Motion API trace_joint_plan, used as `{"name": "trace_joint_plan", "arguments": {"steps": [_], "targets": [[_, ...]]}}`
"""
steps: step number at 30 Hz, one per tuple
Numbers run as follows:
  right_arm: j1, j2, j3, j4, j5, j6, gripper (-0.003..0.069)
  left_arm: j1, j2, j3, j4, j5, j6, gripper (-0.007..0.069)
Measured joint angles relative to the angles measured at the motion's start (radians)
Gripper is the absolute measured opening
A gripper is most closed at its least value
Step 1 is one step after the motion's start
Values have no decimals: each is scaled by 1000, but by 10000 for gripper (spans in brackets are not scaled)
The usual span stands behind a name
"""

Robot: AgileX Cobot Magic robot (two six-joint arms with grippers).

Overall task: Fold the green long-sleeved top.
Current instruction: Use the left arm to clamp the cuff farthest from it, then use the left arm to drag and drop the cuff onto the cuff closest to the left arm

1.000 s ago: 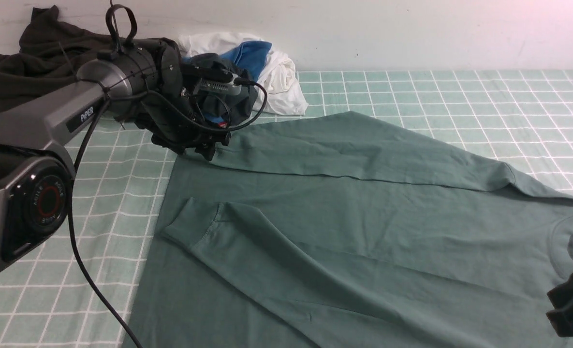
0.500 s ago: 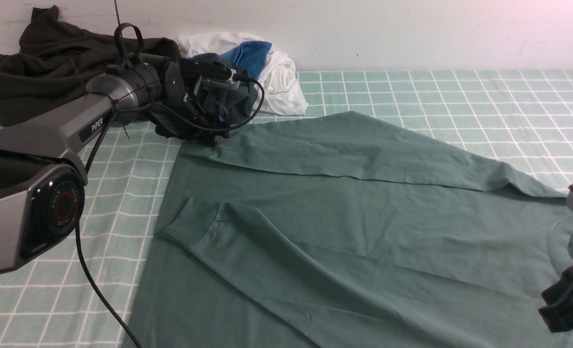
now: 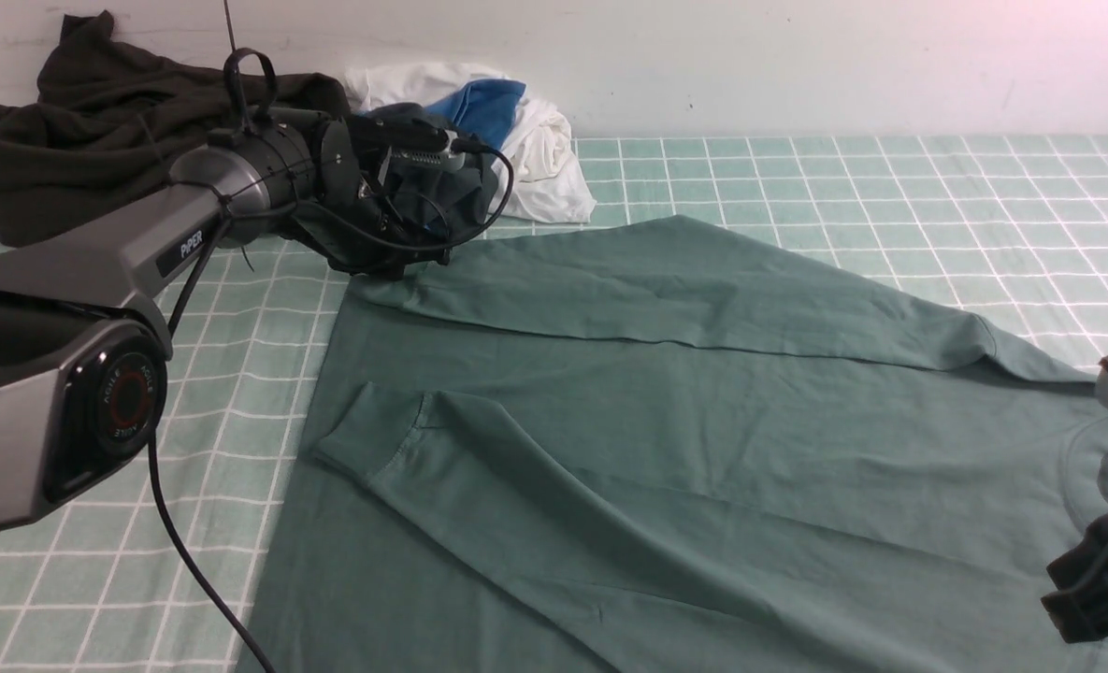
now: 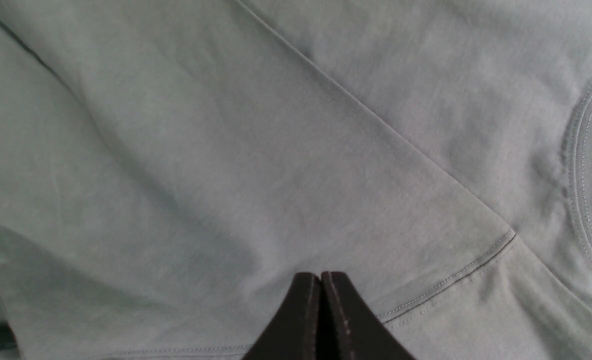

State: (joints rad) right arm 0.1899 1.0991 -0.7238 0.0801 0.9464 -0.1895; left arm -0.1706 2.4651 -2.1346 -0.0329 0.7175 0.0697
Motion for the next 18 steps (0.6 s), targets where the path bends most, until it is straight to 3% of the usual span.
{"name": "trace_joint_plan", "arguments": {"steps": [10,18], "targets": [[0,0,0,24,0,0,-14,-56,-203,0,1,194,54,30],[35,0,-53,44,70,0,-14,-94,-464,30,-43,484,13,30]]}}
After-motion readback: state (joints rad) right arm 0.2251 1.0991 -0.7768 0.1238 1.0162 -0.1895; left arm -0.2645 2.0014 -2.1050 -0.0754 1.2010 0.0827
